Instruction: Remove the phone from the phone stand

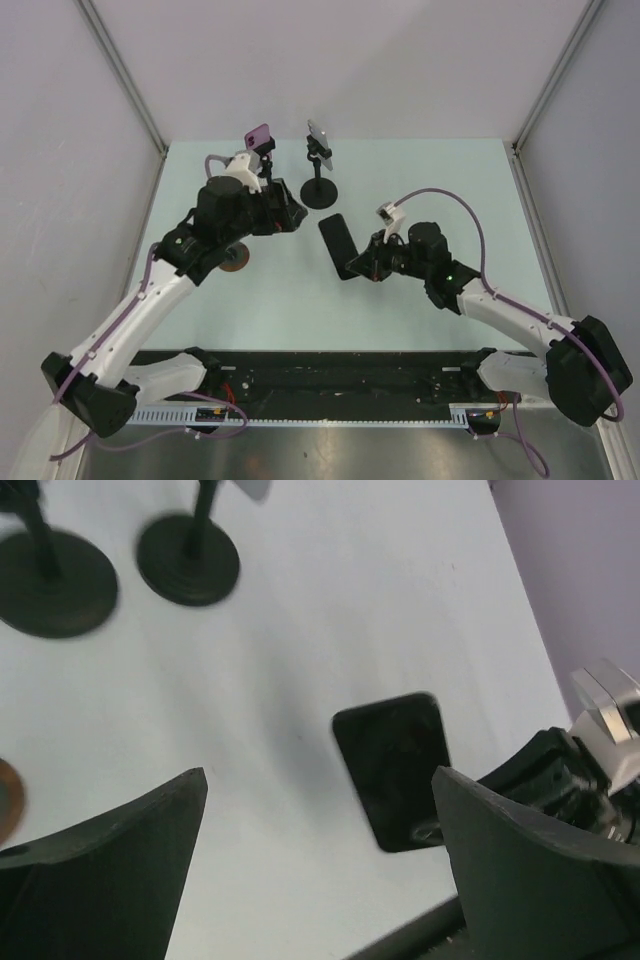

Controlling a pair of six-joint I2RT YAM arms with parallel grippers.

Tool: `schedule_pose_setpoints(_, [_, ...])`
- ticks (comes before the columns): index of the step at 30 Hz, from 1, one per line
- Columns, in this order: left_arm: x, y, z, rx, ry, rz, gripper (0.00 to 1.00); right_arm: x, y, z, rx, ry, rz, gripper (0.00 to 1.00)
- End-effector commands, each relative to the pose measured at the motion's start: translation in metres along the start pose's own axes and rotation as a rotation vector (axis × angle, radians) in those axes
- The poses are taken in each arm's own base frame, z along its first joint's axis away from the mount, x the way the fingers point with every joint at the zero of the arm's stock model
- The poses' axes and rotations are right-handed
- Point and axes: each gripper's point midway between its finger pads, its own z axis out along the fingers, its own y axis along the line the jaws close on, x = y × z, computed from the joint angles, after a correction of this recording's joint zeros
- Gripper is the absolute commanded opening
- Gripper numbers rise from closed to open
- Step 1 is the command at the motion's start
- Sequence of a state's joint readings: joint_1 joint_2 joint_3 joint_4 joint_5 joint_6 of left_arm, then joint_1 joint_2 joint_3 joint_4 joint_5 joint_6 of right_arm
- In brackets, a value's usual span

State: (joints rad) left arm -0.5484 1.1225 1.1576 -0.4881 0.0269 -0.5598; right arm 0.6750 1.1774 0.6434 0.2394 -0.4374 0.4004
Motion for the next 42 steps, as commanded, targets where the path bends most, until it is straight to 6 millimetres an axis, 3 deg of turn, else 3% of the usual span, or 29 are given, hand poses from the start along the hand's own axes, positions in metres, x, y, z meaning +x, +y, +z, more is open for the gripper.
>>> schedule_pose_setpoints(1, [-0.044, 0.020, -0.034, -0.089, -0.235, 0.184, 1.00, -0.024, -0.055, -0.031, 0.246, -0.082, 0.100, 0.00])
schedule_pose_setpoints(3, [-0.051, 0.030, -0.054, -0.118, -0.331, 0.217, 1.00, -0.028, -0.076, -0.042, 0.308, -0.092, 0.115, 0.00])
schedule_pose_setpoints(4, [-0.039, 0.042, -0.054, -0.138, -0.327, 0.228, 1.00, -0.031, -0.102, -0.055, 0.371, -0.109, 0.173, 0.00])
schedule_pose_setpoints(5, [-0.042, 0.041, -0.068, -0.128, -0.378, 0.240, 1.00, -0.034, -0.113, -0.061, 0.398, -0.122, 0.214, 0.00])
schedule_pose_setpoints(7, [-0.030, 0.056, -0.074, -0.158, -0.387, 0.257, 1.00, -0.040, -0.147, -0.077, 0.437, -0.154, 0.323, 0.00])
schedule_pose_setpoints(9, [-0.029, 0.062, -0.091, -0.167, -0.436, 0.278, 1.00, -0.047, -0.166, -0.085, 0.452, -0.174, 0.363, 0.00])
schedule_pose_setpoints(10, [-0.021, 0.073, -0.090, -0.204, -0.433, 0.282, 1.00, -0.050, -0.171, -0.087, 0.443, -0.171, 0.372, 0.00])
schedule_pose_setpoints(11, [-0.020, 0.078, -0.094, -0.220, -0.449, 0.292, 1.00, -0.045, -0.193, -0.091, 0.476, -0.157, 0.404, 0.00])
schedule_pose_setpoints(12, [-0.015, 0.085, -0.097, -0.233, -0.461, 0.295, 1.00, -0.056, -0.199, -0.092, 0.475, -0.164, 0.400, 0.00])
schedule_pose_setpoints(14, [-0.014, 0.096, -0.100, -0.278, -0.485, 0.303, 1.00, -0.045, -0.217, -0.086, 0.462, -0.113, 0.439, 0.00])
schedule_pose_setpoints(17, [-0.010, 0.108, -0.097, -0.328, -0.501, 0.300, 1.00, -0.049, -0.229, -0.074, 0.429, -0.072, 0.425, 0.00])
schedule_pose_setpoints(18, [-0.010, 0.110, -0.096, -0.338, -0.499, 0.301, 1.00, -0.038, -0.240, -0.067, 0.426, -0.041, 0.460, 0.00])
schedule_pose_setpoints(23, [-0.011, 0.114, -0.090, -0.361, -0.483, 0.288, 1.00, -0.040, -0.257, -0.045, 0.351, -0.032, 0.505, 0.00])
schedule_pose_setpoints(24, [-0.011, 0.116, -0.089, -0.363, -0.483, 0.282, 1.00, -0.032, -0.273, -0.048, 0.370, -0.031, 0.543, 0.00])
schedule_pose_setpoints(26, [-0.012, 0.122, -0.088, -0.379, -0.484, 0.260, 1.00, -0.036, -0.283, -0.044, 0.364, -0.039, 0.549, 0.00])
schedule_pose_setpoints(32, [-0.016, 0.134, -0.088, -0.395, -0.493, 0.220, 1.00, -0.023, -0.307, -0.039, 0.368, -0.017, 0.609, 0.00])
schedule_pose_setpoints(34, [-0.015, 0.136, -0.085, -0.393, -0.483, 0.217, 1.00, -0.018, -0.311, -0.042, 0.384, -0.011, 0.624, 0.10])
schedule_pose_setpoints(35, [-0.015, 0.136, -0.084, -0.392, -0.481, 0.216, 1.00, -0.015, -0.312, -0.042, 0.388, -0.004, 0.622, 0.22])
schedule_pose_setpoints(38, [-0.015, 0.136, -0.083, -0.392, -0.477, 0.216, 1.00, -0.006, -0.317, -0.047, 0.415, 0.017, 0.631, 0.40])
schedule_pose_setpoints(42, [-0.014, 0.137, -0.083, -0.393, -0.478, 0.211, 1.00, 0.003, -0.326, -0.057, 0.460, 0.035, 0.648, 0.53])
